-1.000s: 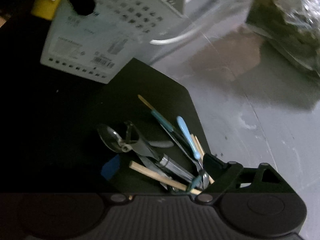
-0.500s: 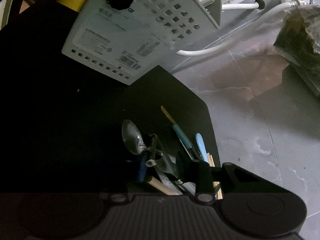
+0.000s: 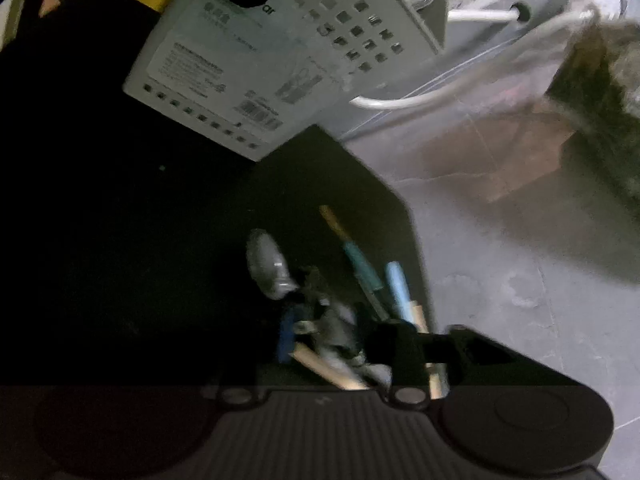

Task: Organize utensils
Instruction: 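Lower the right gripper into the utensil pile toward the silver peeler, then close the right gripper on the silver peeler handle and lift it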

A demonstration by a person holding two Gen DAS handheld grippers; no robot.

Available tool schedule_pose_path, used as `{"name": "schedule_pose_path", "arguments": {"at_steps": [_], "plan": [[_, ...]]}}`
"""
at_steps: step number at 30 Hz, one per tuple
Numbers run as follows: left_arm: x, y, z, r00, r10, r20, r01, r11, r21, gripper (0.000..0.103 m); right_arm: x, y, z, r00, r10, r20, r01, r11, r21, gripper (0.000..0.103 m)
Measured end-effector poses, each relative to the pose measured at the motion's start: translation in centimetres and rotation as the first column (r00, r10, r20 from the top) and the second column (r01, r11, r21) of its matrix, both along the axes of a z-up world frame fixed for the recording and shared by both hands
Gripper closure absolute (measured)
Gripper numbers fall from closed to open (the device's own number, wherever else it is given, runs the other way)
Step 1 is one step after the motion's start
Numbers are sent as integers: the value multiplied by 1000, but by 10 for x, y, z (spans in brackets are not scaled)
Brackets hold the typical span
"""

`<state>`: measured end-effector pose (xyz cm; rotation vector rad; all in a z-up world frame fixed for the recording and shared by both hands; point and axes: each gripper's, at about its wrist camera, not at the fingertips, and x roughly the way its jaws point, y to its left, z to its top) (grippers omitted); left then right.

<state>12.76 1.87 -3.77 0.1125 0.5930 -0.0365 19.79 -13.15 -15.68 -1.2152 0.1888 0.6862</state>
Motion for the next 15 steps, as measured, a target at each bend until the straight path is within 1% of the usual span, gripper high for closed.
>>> {"name": "schedule_pose_path", "arguments": {"at_steps": [1,3,5,11,15], "plan": [[0,0,0,1000,0,0,0,1000,0,27,-3,-1,0,1000,5,11,-5,1000,4,45],[0,0,0,1000,1,0,-1,1000,-1,27,0,-2,5,1000,6,-21,-6,1000,15,45],[0,0,0,1000,1,0,-1,1000,-1,27,1,-4,7,999,6,-32,-6,1000,15,43],[0,-1,0,1000,1,1,-1,1000,-3,27,-3,-14,6,1000,18,-26,-18,1000,-4,42],[0,-1,0,1000,2,1,-2,1000,-3,27,2,-14,5,1000,5,-17,-5,1000,-13,41]]}}
